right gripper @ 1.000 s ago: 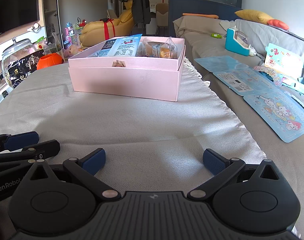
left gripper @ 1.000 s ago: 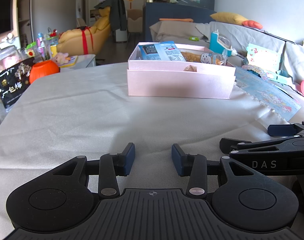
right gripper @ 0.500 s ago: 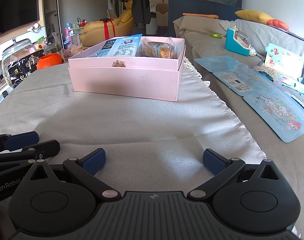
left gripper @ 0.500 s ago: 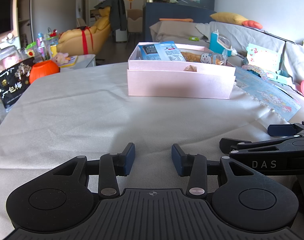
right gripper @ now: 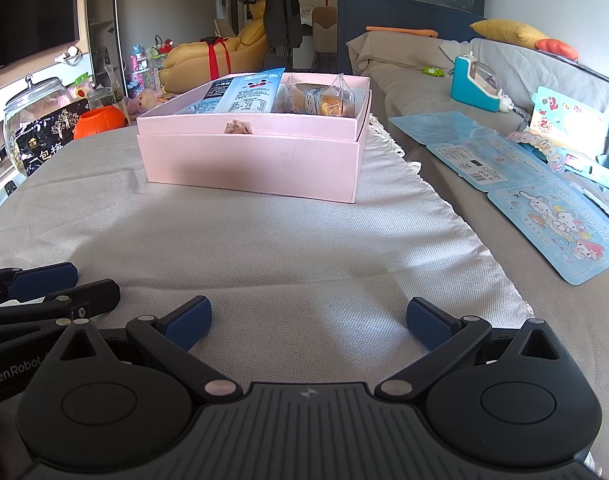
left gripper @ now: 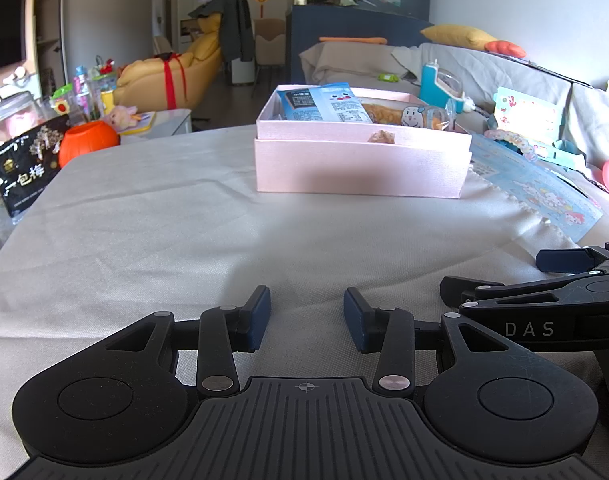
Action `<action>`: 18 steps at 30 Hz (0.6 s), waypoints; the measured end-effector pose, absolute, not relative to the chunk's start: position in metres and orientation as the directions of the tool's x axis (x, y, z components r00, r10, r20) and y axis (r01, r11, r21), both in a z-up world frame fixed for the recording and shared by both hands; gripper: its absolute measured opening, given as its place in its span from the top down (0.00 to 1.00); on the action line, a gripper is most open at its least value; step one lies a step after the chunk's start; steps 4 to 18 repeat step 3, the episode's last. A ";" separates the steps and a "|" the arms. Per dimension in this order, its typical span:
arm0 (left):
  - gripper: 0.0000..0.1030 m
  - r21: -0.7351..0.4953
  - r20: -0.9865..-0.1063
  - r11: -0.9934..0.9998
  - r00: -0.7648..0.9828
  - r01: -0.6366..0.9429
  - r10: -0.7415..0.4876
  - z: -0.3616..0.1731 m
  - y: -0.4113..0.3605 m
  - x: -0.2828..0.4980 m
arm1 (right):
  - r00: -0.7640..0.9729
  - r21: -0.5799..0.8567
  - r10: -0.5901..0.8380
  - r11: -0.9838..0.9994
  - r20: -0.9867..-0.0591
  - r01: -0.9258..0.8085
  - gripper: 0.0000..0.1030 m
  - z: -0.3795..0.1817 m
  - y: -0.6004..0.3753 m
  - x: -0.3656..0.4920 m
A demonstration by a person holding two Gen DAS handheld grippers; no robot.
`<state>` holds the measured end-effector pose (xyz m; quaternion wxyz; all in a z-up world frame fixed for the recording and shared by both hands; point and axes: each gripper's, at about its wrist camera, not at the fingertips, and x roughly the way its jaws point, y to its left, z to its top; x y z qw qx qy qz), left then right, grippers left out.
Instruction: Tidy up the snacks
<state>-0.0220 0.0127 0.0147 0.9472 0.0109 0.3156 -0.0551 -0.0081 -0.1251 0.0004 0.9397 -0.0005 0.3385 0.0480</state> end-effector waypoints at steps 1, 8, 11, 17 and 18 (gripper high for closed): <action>0.56 -0.013 -0.599 0.994 0.795 0.111 -0.097 0.015 0.013 -0.022 | 0.766 0.031 0.089 0.995 -0.636 -0.091 0.00 0.001 -0.126 -0.008; 0.55 -0.009 -0.599 0.994 0.795 0.109 -0.093 0.015 0.012 -0.022 | 0.766 0.031 0.090 0.995 -0.636 -0.091 0.00 0.000 -0.126 -0.008; 0.55 -0.009 -0.599 0.994 0.795 0.109 -0.093 0.015 0.012 -0.022 | 0.766 0.031 0.090 0.995 -0.636 -0.091 0.00 0.000 -0.126 -0.008; 0.55 -0.009 -0.599 0.994 0.795 0.109 -0.093 0.015 0.012 -0.022 | 0.766 0.031 0.090 0.995 -0.636 -0.091 0.00 0.000 -0.126 -0.008; 0.55 -0.009 -0.599 0.994 0.795 0.109 -0.093 0.015 0.012 -0.022 | 0.766 0.031 0.090 0.995 -0.636 -0.091 0.00 0.000 -0.126 -0.008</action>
